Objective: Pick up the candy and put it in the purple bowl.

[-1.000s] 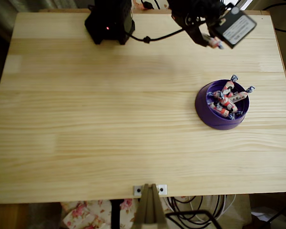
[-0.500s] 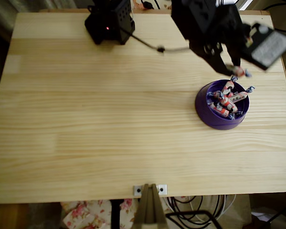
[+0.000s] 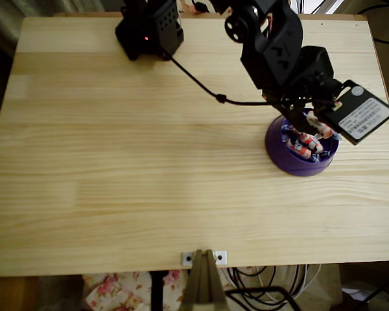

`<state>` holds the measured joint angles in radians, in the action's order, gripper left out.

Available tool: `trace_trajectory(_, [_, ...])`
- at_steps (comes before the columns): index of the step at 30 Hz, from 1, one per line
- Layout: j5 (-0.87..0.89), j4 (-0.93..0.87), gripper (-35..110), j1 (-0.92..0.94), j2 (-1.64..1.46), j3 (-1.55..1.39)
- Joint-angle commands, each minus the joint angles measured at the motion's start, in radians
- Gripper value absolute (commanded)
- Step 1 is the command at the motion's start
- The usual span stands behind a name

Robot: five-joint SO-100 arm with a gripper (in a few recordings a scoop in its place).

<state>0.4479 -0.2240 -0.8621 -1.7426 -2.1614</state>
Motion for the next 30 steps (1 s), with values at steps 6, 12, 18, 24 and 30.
trace_trajectory(6, [0.025, -0.006, 12, -0.008, -0.069, 0.063])
trace_trajectory(12, [0.029, -0.008, 19, -0.012, -0.097, 0.046])
trace_trajectory(18, [0.026, -0.011, 21, -0.008, -0.133, 0.015])
trace_trajectory(24, [-0.04, -0.152, -1, 0.08, -0.29, 0.012])
trace_trajectory(30, [-0.14, -0.236, -1, 0.281, -0.581, -0.127])
